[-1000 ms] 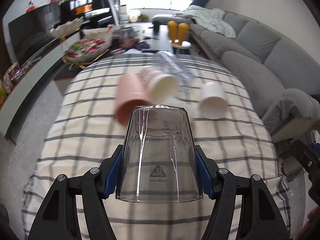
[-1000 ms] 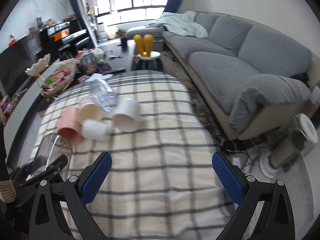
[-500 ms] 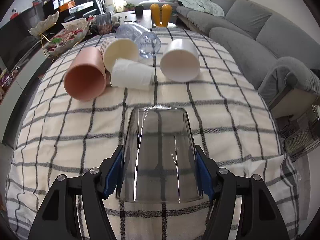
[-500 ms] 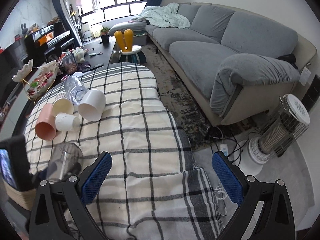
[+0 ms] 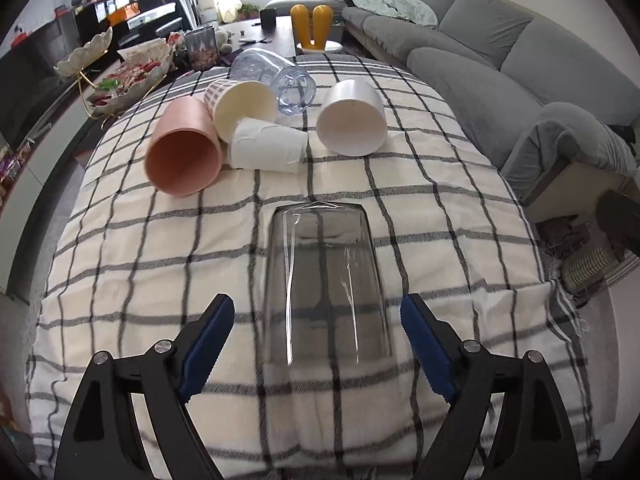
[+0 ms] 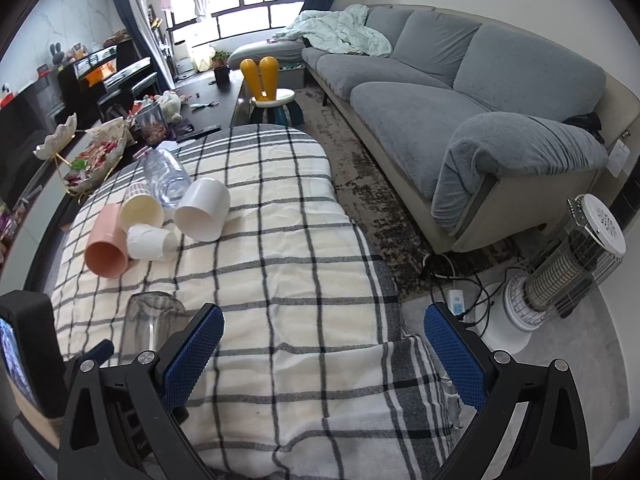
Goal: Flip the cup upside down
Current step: 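Move the right gripper over the clear cup and close on its sides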
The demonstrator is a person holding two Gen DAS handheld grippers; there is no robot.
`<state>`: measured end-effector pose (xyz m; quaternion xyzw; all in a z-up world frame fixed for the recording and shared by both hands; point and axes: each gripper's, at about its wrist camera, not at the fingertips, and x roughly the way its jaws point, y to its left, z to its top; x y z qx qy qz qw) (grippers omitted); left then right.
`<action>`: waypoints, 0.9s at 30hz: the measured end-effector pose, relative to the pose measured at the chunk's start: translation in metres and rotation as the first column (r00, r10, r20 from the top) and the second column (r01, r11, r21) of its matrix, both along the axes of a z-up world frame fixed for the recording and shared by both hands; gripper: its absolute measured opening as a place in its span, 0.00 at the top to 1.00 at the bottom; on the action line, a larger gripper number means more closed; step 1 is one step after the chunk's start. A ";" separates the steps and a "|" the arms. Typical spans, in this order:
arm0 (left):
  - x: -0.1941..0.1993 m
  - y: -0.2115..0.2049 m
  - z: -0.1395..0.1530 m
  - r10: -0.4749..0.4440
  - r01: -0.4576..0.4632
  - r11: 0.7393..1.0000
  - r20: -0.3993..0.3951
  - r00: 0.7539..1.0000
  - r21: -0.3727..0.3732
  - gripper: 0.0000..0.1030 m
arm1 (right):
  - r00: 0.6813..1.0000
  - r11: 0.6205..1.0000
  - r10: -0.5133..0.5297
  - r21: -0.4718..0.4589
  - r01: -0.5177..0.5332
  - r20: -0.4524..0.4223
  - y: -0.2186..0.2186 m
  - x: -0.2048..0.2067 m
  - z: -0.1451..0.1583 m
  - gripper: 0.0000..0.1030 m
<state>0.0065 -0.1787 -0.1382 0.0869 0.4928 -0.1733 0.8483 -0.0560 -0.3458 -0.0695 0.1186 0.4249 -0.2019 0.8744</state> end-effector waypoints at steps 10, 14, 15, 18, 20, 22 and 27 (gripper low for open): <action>-0.002 0.047 0.056 0.074 -0.070 0.997 0.122 0.990 -0.039 0.14 | 0.999 0.998 0.048 0.031 -0.048 0.014 0.029 0.020 0.015 0.02; 0.006 0.072 0.066 0.129 -0.125 0.991 0.164 0.978 -0.038 0.14 | 0.997 0.996 0.078 0.035 -0.078 0.018 0.049 0.035 0.018 0.02; 0.008 0.079 0.068 0.144 -0.140 0.990 0.174 0.974 -0.034 0.14 | 0.996 0.995 0.088 0.037 -0.088 0.016 0.055 0.039 0.017 0.02; 0.015 0.097 0.069 0.180 -0.179 0.984 0.186 0.966 -0.021 0.13 | 0.993 0.992 0.116 0.040 -0.116 -0.002 0.070 0.051 0.015 0.02; 0.021 0.112 0.068 0.213 -0.213 0.977 0.190 0.958 -0.019 0.13 | 0.990 0.989 0.138 0.058 -0.136 -0.032 0.080 0.063 0.010 0.02; 0.025 0.124 0.067 0.244 -0.246 0.969 0.197 0.949 -0.015 0.13 | 0.984 0.983 0.160 0.100 -0.152 -0.081 0.087 0.076 0.001 0.02; 0.039 0.145 0.066 0.301 -0.301 0.953 0.189 0.935 -0.030 0.13 | 0.949 0.965 0.220 0.195 -0.177 -0.228 0.098 0.108 -0.021 0.02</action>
